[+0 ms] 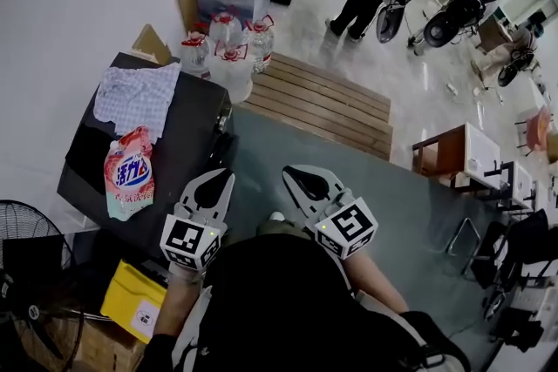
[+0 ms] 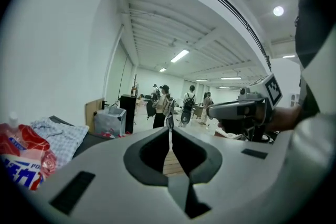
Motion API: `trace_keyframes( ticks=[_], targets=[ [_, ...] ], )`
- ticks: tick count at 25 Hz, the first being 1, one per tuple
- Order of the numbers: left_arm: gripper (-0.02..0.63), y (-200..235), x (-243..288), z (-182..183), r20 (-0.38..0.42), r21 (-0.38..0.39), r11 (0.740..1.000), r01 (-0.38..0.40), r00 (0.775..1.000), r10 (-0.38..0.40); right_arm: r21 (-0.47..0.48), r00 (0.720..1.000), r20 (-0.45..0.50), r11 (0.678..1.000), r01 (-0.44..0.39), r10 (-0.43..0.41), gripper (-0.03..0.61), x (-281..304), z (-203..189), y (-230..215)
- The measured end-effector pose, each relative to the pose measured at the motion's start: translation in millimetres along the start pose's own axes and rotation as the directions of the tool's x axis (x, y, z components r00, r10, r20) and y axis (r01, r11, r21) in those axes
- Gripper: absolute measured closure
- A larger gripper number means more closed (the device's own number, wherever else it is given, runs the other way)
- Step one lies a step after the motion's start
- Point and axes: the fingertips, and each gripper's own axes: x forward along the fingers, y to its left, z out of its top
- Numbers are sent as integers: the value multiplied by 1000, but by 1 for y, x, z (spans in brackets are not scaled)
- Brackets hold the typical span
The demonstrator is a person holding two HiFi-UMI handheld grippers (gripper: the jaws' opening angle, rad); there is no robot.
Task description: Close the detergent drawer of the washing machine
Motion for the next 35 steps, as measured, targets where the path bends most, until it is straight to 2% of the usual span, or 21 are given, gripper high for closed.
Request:
trace_keyframes(
  ticks=[4, 9, 16, 22, 32, 35],
  targets=[
    [603, -9, 5, 13, 28, -6, 999, 31, 999, -31, -15, 1000, 19, 1000, 19, -19, 561, -8, 8, -11],
    [603, -11, 9, 29, 76, -20, 1000, 18, 997, -16, -10, 999, 40, 999, 37, -36, 561, -20, 12, -23],
    [603, -18, 16, 26, 102, -19, 999, 30, 994, -28, -1, 997, 55, 999, 49, -49, 561, -34, 5, -32],
    [603, -16, 18, 26, 93, -37, 999, -17, 995, 20, -8, 997, 48, 998, 55, -54, 563, -37, 0, -38],
    [604, -24, 16, 22, 79, -57, 998, 5, 997, -1, 14, 999, 40, 999, 34, -35, 563, -35, -7, -37],
    [604, -27, 14, 21, 70, -42, 999, 18, 997, -15, 22, 999, 37, 999, 31, -32, 563, -35, -9, -35]
  ],
)
